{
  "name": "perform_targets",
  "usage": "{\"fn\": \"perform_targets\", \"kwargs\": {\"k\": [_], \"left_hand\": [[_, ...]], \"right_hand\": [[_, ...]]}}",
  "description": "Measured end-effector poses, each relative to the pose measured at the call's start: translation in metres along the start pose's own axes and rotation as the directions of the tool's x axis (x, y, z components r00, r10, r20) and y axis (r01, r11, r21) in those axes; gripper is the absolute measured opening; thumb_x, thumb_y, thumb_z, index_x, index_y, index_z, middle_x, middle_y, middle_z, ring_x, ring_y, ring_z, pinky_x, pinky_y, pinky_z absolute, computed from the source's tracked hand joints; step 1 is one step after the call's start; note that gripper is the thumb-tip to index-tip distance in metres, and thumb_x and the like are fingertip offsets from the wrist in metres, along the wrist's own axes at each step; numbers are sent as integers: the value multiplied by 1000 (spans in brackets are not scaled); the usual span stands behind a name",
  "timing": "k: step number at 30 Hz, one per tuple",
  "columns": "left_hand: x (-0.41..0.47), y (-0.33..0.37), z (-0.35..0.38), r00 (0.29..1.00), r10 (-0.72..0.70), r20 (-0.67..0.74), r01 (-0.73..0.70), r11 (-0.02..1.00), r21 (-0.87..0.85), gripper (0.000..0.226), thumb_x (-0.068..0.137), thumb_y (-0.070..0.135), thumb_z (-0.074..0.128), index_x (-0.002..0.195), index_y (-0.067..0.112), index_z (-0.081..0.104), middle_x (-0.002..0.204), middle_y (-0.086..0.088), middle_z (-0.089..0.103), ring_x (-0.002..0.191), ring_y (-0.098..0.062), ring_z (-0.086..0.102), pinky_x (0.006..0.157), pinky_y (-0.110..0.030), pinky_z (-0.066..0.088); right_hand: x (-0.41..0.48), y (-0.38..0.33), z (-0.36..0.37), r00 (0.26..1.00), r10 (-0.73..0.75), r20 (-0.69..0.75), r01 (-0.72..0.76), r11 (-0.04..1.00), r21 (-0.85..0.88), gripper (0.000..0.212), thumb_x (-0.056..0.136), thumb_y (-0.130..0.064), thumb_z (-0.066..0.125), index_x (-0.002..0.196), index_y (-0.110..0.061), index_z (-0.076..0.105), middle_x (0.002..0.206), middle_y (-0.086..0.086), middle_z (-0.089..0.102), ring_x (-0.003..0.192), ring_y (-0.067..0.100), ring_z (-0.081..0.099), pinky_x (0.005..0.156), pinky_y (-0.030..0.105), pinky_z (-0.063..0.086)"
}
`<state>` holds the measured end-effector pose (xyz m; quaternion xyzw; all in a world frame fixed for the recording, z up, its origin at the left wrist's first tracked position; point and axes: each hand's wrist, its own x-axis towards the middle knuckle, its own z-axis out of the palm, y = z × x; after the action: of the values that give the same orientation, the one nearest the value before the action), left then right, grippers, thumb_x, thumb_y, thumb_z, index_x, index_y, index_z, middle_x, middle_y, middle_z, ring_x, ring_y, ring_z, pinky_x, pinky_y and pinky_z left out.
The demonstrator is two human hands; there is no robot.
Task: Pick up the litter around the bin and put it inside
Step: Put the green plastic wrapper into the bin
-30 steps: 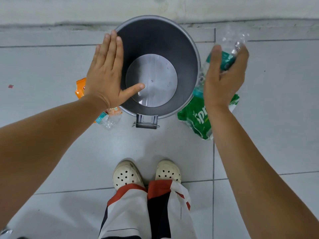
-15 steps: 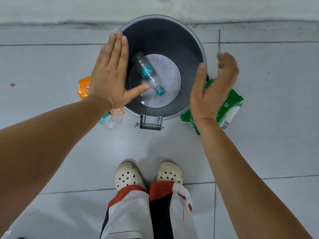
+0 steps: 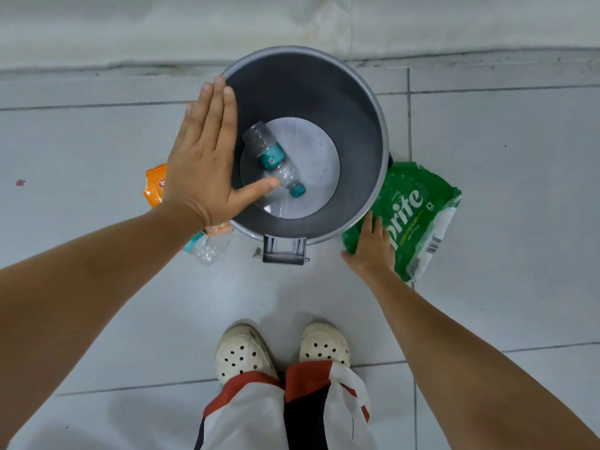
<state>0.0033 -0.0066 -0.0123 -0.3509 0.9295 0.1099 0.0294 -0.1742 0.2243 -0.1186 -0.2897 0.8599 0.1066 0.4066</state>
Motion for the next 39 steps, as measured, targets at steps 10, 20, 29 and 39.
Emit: {"fn": "perform_targets", "kwargs": {"k": [10,20,29,39], "left_hand": [[-1,0,-1,1000,6,-4,-6,1000,-17,110,81,81,21,152,-1,4,162,-19,4,151,-31,0,123,-48,12],[-1,2,-2,1000,-16,15,17,999,-50,112,79,84,15,152,0,4,162,-19,5,151,-32,3,122,-50,15],[-1,-2,0,1000,9,14,-8,998,-63,119,77,87,14,151,-7,7,161,-23,6,151,-33,4,122,-50,15],[-1,-1,1,1000,8,9,-8,998,-59,120,76,88,14,151,-5,5,161,-22,5,151,-33,2,122,-50,16]], "right_hand": [[2,-8,-29,951,81,-298,-14,976,218,76,85,15,40,152,-11,14,146,15,43,107,34,59,63,32,40],[-74,-54,-112,585,-12,-811,377,889,259,61,84,12,48,141,-9,43,139,8,54,112,28,62,79,22,40],[-67,-101,-83,549,-528,-649,494,830,-257,49,72,10,57,120,0,63,122,25,63,116,40,58,103,50,39],[-31,-155,-77,886,-408,219,444,883,-153,58,94,-12,55,146,-10,28,146,20,33,136,35,29,112,42,30]]}}
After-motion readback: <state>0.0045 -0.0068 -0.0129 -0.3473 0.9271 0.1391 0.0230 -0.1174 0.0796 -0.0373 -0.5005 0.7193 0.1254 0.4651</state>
